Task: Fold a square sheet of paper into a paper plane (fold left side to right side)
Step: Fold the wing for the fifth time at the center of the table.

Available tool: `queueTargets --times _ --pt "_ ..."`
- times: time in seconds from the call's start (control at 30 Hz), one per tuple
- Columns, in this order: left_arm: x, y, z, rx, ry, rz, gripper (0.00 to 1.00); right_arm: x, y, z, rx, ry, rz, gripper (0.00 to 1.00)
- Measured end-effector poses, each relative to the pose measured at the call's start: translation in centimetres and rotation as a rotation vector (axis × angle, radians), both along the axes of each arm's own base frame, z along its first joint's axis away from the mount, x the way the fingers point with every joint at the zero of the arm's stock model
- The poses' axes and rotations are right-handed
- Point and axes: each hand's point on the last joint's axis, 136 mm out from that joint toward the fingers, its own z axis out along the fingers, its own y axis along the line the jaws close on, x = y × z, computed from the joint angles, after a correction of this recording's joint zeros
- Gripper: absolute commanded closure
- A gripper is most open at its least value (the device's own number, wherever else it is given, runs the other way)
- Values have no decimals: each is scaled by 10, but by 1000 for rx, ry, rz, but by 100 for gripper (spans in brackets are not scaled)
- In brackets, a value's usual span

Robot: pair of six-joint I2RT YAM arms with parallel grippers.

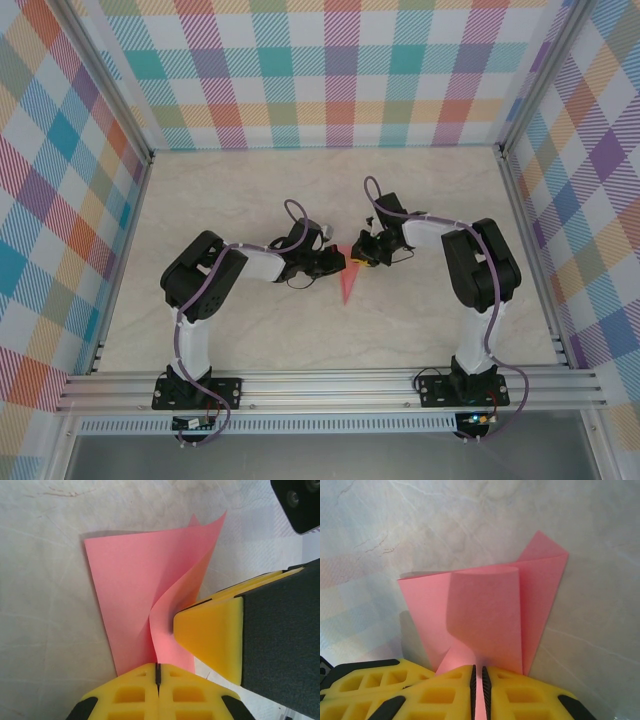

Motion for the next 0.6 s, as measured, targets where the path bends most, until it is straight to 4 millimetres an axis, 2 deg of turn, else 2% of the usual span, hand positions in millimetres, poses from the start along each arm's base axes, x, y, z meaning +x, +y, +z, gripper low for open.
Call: queueTargets --times 0.17,0.27,0.47,0.6 --pt "-7 8 10 9 -11 8 80 0 1 0 9 -2 2 86" --pt "-15 15 24 12 -28 5 73 -1 1 0 12 -1 4 86" --pt "-28 21 62 -28 -84 -9 76 -1 1 0 12 -1 4 86" --pt "-46 5 72 -56 -95 -71 79 -1 1 0 12 -1 4 86"
